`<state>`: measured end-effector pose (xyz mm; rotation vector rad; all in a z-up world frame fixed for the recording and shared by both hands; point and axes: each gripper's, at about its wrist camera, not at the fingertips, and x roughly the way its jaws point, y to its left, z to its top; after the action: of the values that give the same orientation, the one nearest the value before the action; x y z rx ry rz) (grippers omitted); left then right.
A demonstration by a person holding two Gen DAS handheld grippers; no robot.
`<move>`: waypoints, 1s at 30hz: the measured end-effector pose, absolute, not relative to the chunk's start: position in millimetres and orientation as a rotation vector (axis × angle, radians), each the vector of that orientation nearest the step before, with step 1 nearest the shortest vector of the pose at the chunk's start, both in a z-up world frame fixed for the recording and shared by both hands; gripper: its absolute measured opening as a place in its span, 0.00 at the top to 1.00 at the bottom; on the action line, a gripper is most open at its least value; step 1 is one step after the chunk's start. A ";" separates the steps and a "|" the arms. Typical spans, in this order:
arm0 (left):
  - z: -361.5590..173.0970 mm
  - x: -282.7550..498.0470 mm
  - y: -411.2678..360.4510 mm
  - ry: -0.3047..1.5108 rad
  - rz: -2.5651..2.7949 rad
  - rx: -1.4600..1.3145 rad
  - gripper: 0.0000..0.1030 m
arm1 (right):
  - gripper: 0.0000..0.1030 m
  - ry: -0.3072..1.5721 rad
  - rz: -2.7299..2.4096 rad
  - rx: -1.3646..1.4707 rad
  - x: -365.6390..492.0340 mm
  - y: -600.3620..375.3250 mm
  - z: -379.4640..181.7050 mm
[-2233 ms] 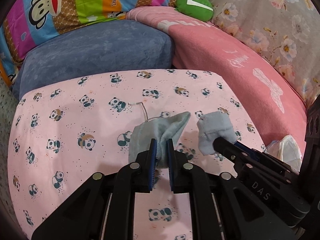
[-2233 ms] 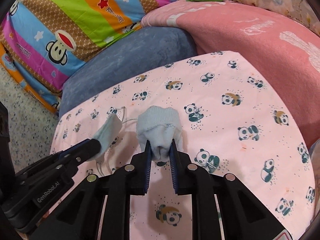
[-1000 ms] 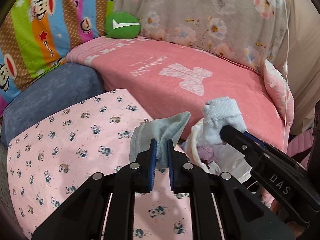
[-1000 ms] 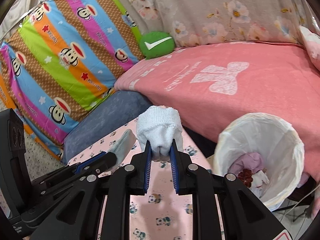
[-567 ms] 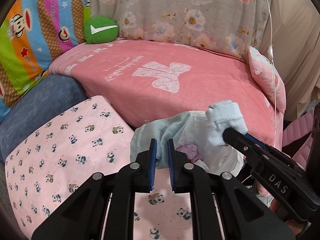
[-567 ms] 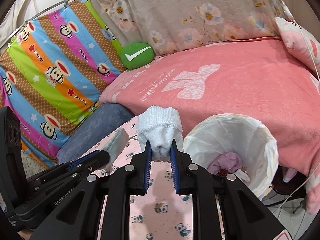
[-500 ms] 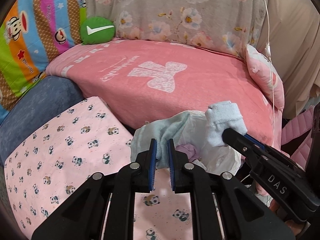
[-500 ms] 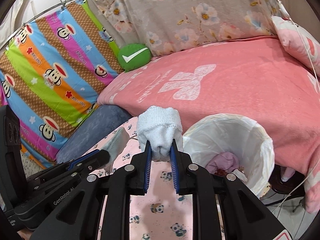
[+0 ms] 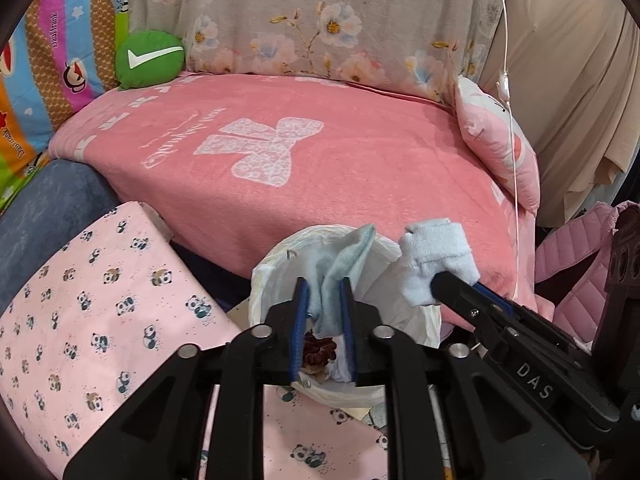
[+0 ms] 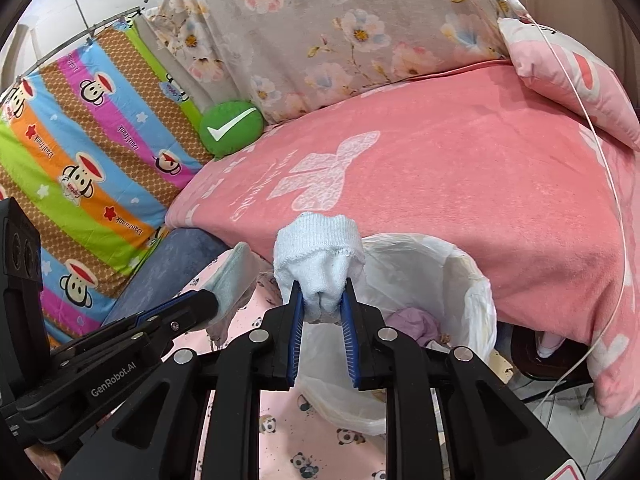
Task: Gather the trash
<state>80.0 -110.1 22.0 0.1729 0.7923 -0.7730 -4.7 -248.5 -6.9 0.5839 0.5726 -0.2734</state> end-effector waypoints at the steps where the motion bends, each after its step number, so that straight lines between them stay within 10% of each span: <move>1: 22.3 80.5 -110.6 0.785 -0.763 0.165 0.64 | 0.81 0.574 -0.276 0.585 -4.4 -250.6 -7.6; 4: 24.2 81.1 -110.0 0.758 -0.723 0.151 0.37 | 0.79 0.576 -0.287 0.587 -4.4 -256.4 -10.1; 30: 7.4 83.1 -75.6 0.754 -0.559 0.174 0.26 | 0.65 0.659 -0.311 0.422 3.7 -237.9 -5.8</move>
<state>83.1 -75.6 7.4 0.1745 0.7540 -0.5589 3.7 -237.9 -5.8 0.4219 0.6588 -0.3115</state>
